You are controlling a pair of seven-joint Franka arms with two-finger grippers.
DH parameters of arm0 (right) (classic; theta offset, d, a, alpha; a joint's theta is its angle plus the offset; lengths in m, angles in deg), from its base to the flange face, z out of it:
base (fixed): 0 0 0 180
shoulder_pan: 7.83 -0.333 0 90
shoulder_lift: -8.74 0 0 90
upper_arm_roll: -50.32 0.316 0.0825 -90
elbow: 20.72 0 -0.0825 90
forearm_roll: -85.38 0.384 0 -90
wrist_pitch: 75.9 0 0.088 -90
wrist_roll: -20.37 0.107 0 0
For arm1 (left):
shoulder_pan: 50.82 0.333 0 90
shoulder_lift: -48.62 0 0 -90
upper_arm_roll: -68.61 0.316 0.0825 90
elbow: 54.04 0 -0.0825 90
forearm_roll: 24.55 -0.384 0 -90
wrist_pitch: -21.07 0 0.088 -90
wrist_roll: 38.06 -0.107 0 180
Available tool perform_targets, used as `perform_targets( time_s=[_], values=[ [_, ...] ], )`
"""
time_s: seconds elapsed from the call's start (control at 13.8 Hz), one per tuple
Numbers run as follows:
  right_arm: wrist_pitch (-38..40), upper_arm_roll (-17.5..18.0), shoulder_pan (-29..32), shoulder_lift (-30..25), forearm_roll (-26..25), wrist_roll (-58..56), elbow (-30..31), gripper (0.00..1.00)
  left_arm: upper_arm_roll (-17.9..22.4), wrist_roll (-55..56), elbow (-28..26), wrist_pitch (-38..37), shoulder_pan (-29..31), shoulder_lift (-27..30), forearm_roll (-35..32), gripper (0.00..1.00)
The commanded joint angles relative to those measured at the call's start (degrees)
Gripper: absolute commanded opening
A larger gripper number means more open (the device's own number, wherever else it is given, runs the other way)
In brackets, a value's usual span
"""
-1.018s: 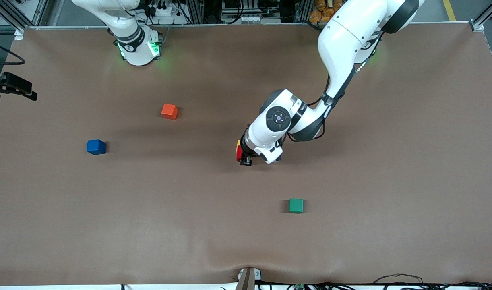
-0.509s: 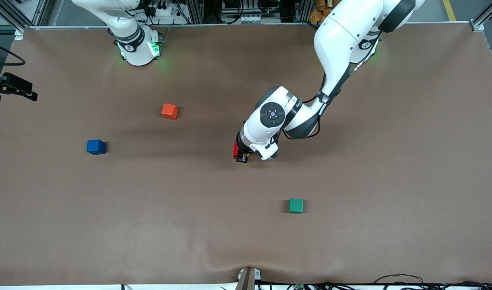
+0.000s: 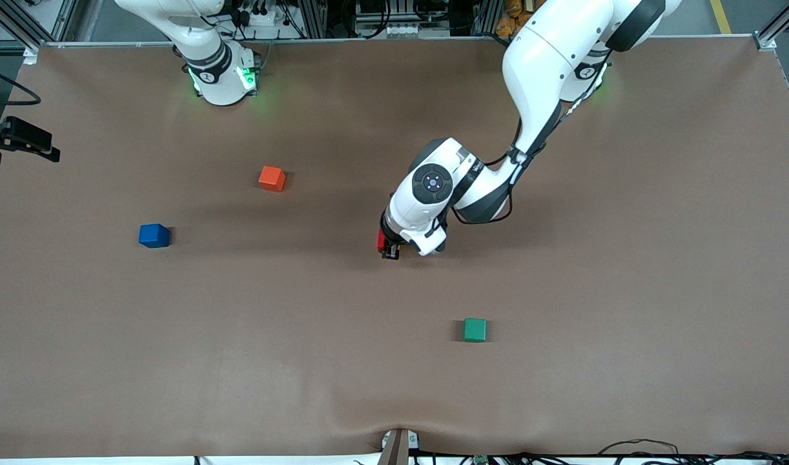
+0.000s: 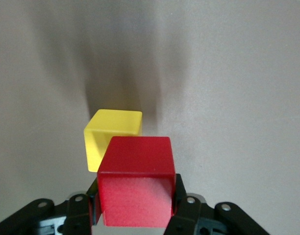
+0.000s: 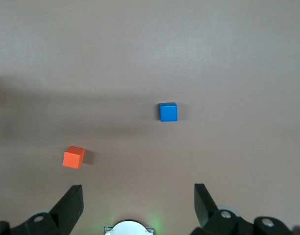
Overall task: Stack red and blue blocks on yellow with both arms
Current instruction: 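Lower the red cube onto the yellow cube with the left gripper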
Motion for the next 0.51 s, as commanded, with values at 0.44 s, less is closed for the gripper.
perform_targets(
  time_s=[0.44],
  values=[
    [0.8, 0.6, 0.8, 0.5, -0.3, 0.3, -1.2, 1.00, 0.1, 1.4, 0.0, -3.9, -0.6, 1.0, -1.3, 0.00]
  ],
)
